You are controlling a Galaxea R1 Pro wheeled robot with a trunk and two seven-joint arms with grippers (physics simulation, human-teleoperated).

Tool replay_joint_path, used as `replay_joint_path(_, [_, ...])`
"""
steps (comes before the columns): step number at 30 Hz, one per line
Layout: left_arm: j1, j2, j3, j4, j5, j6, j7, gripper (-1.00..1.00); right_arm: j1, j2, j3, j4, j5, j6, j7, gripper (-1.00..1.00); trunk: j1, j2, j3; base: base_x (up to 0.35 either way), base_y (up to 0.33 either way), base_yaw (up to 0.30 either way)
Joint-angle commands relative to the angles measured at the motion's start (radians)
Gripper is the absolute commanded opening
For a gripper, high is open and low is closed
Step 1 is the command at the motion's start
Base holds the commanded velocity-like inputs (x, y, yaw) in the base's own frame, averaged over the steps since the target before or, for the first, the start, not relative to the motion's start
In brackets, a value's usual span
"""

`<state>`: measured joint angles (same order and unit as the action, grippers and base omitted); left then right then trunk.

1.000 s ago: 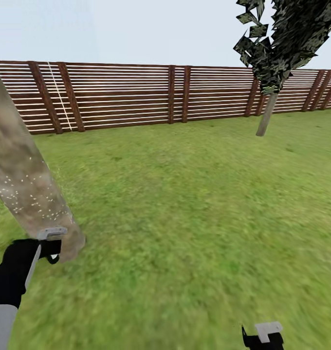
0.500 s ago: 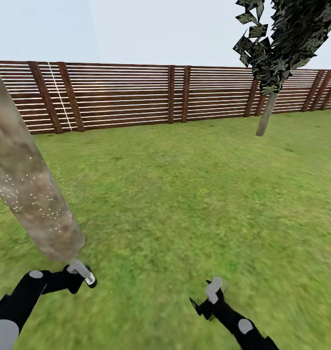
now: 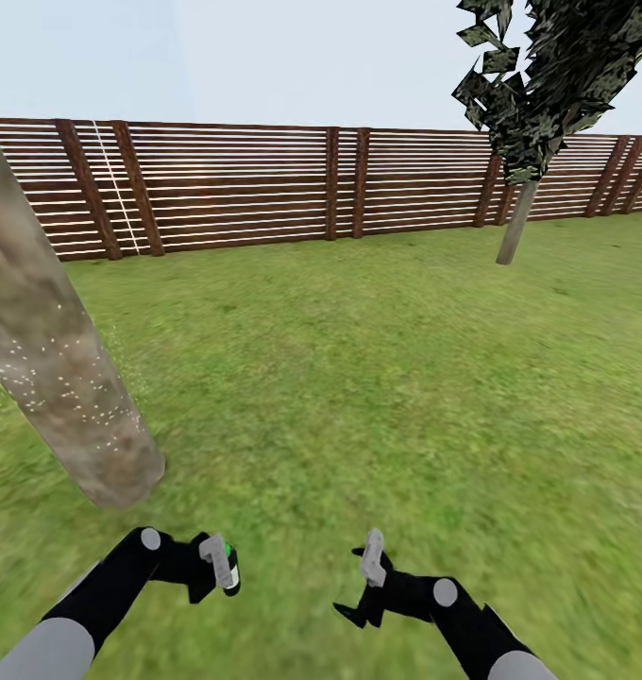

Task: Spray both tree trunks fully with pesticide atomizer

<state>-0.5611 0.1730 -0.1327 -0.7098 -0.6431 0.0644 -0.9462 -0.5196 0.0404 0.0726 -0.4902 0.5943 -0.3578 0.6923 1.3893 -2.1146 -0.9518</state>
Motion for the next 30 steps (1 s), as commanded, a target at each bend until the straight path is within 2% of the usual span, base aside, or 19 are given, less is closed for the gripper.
replay_joint_path(1, [0.000,0.000,-0.011,-0.002,-0.004,0.002,0.005,-1.00,0.000,0.000,0.014,-0.010,0.011,-0.006,0.000,-1.00,0.000,0.000,-0.001,0.000,0.000,0.000])
replay_joint_path(4, [0.000,-0.004,-0.029,-0.002,-0.004,0.000,0.004,-1.00,0.000,0.000,0.030,-0.026,0.013,-0.004,0.001,-1.00,0.000,0.000,-0.001,0.000,0.000,0.000])
replay_joint_path(7, [-0.001,-0.012,-0.082,-0.002,-0.004,0.003,0.006,-1.00,0.000,0.000,0.032,-0.055,0.013,-0.004,0.007,-1.00,0.000,0.000,-0.001,0.000,0.000,0.000])
replay_joint_path(8, [-0.002,-0.016,-0.090,-0.002,-0.004,0.004,0.006,-1.00,0.000,0.001,0.032,-0.063,0.013,-0.004,0.038,-1.00,0.000,0.000,-0.001,0.000,0.000,0.000])
replay_joint_path(9, [-0.002,-0.030,-0.097,-0.003,-0.006,0.005,0.005,-1.00,0.000,0.001,0.032,-0.087,0.013,-0.002,0.091,-1.00,0.000,0.000,-0.001,0.000,0.000,0.000])
replay_joint_path(10, [-0.002,-0.036,-0.102,-0.003,-0.007,0.005,0.005,-1.00,0.000,0.001,0.032,-0.100,0.013,0.003,0.106,-1.00,0.000,0.000,-0.001,0.000,0.000,0.000])
replay_joint_path(12, [-0.002,-0.054,-0.152,-0.003,-0.050,0.008,0.005,-1.00,0.000,0.002,0.032,-0.131,0.013,0.044,0.121,-1.00,0.000,0.000,-0.001,0.000,0.000,0.000])
replay_joint_path(14, [-0.002,-0.070,-0.174,-0.004,-0.071,0.009,0.006,-1.00,0.000,0.002,0.032,-0.155,0.012,0.061,0.124,-1.00,0.000,0.000,-0.001,0.000,0.000,0.000])
replay_joint_path(19, [-0.007,-0.133,-0.183,-0.008,-0.099,0.014,0.010,-1.00,0.000,0.003,0.033,-0.175,0.010,0.068,0.130,-1.00,0.000,0.000,-0.001,0.000,0.000,0.000])
replay_joint_path(20, [-0.009,-0.148,-0.183,-0.013,-0.103,0.030,0.011,-1.00,0.000,0.011,0.033,-0.175,0.010,0.067,0.131,-1.00,0.000,0.000,-0.001,0.000,0.000,0.000])
replay_joint_path(23, [-0.012,-0.163,-0.183,-0.016,-0.112,0.044,0.012,-1.00,0.000,0.023,0.034,-0.174,0.009,0.066,0.131,-1.00,0.000,0.000,-0.001,0.000,0.000,0.000])
replay_joint_path(26, [-0.011,-0.178,-0.183,-0.016,-0.182,0.065,0.012,-1.00,0.000,0.048,0.035,-0.175,0.010,0.066,0.131,-1.00,0.000,0.000,-0.001,0.000,0.000,0.000])
replay_joint_path(30, [-0.011,-0.196,-0.184,-0.017,-0.199,0.102,0.011,-1.00,0.000,0.058,0.035,-0.176,0.010,0.066,0.131,-1.00,0.000,0.000,-0.001,0.000,0.000,0.000])
